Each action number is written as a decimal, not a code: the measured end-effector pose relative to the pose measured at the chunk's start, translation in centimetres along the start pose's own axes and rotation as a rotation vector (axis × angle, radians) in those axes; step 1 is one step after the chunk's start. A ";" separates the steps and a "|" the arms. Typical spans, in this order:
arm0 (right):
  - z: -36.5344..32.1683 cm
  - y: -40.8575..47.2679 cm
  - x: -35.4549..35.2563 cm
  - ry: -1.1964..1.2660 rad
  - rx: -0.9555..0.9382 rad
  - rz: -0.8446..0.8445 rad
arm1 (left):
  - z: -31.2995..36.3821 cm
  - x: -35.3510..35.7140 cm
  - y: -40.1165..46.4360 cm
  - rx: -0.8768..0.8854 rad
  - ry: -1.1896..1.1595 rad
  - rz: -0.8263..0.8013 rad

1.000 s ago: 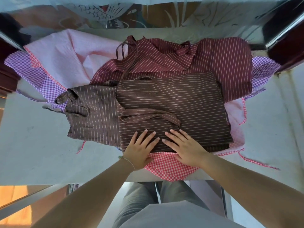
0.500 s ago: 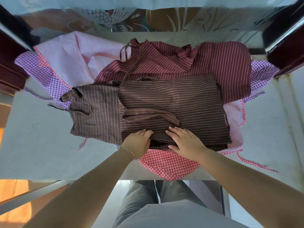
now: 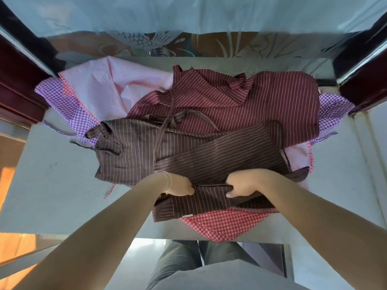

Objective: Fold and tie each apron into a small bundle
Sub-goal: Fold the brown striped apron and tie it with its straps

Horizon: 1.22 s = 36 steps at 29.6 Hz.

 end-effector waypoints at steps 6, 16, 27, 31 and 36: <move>1.3 3.4 -6.3 0.028 -0.009 0.268 | -4.5 -2.9 1.7 -0.047 -0.092 0.216; 0.9 9.7 -8.9 -0.189 -0.047 0.473 | -8.7 -3.1 3.2 -0.182 -0.109 0.803; 2.1 11.5 -8.7 -0.206 0.004 0.587 | -8.6 -2.6 5.0 -0.212 0.069 0.792; 1.8 11.6 -8.9 -0.205 0.007 0.635 | -8.3 -3.2 5.9 -0.269 0.173 0.674; 1.9 12.1 -7.9 -0.210 0.016 0.468 | -7.6 -3.4 7.0 -0.301 0.216 0.597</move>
Point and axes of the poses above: each hand's wrist, its own y-axis towards the middle knuckle, its own x-axis out of the palm, z = x × y, the point moved 7 cm from there along y, towards the middle knuckle, and after that the axes turned 9 degrees about z, right-handed, at the moved point
